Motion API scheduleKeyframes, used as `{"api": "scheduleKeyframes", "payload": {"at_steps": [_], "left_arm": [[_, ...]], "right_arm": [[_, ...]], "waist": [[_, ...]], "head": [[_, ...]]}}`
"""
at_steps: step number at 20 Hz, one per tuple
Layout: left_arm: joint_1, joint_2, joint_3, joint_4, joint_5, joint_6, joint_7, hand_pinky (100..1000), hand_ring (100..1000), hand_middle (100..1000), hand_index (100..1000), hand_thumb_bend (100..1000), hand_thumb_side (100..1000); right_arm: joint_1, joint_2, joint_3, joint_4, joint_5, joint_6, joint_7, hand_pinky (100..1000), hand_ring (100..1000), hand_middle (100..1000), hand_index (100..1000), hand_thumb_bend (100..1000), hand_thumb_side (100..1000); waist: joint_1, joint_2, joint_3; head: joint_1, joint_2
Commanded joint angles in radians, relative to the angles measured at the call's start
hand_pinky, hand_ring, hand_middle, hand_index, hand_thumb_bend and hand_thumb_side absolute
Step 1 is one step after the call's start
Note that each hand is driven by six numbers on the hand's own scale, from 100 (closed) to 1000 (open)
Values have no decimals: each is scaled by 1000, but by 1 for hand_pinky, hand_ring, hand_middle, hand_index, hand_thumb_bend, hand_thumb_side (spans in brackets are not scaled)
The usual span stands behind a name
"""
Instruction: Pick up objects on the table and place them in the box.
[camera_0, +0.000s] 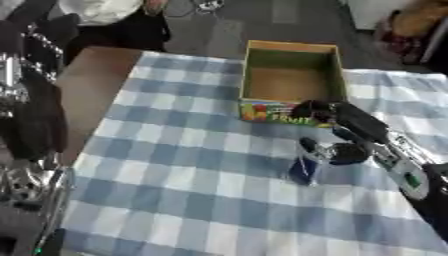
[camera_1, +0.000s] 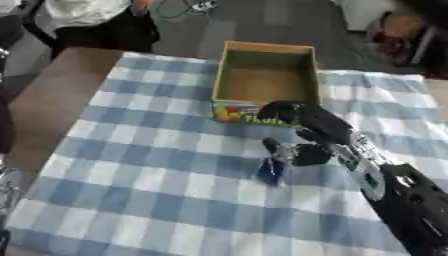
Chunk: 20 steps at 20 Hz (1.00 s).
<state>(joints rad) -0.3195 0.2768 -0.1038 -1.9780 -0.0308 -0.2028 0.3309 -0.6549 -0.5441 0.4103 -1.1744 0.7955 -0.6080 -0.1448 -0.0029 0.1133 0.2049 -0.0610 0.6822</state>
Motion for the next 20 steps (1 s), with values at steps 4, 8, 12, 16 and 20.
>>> {"api": "scheduleKeyframes", "payload": {"at_steps": [4, 8, 12, 16, 20], "left_arm": [[-13, 19, 3, -16, 1, -3, -3, 859, 749, 863, 852, 296, 1000], [-12, 20, 3, -15, 1, -3, -4, 859, 749, 864, 852, 295, 1000], [-12, 21, 3, -15, 1, -3, -4, 859, 749, 864, 852, 294, 1000], [-12, 21, 3, -15, 2, -3, -5, 859, 749, 864, 853, 294, 1000], [-12, 21, 3, -15, 2, -3, -5, 858, 749, 864, 853, 294, 1000]], "right_arm": [[3, -15, 14, -51, 16, 2, -22, 688, 768, 786, 854, 199, 1000], [9, -12, 20, -56, 30, 4, -31, 692, 766, 784, 852, 191, 1000], [12, -6, 24, -55, 36, 2, -39, 695, 765, 783, 853, 201, 1000], [16, -3, 29, -50, 43, -3, -35, 704, 769, 789, 858, 270, 1000], [20, 0, 29, -40, 56, -5, -29, 701, 771, 794, 865, 331, 1000]], "waist": [[0, -15, -1], [0, -14, -1], [0, -14, -1], [-1, -14, -1], [-1, -14, -1]], "head": [[10, 1], [10, 2], [11, 1], [11, 3], [12, 4]]}}
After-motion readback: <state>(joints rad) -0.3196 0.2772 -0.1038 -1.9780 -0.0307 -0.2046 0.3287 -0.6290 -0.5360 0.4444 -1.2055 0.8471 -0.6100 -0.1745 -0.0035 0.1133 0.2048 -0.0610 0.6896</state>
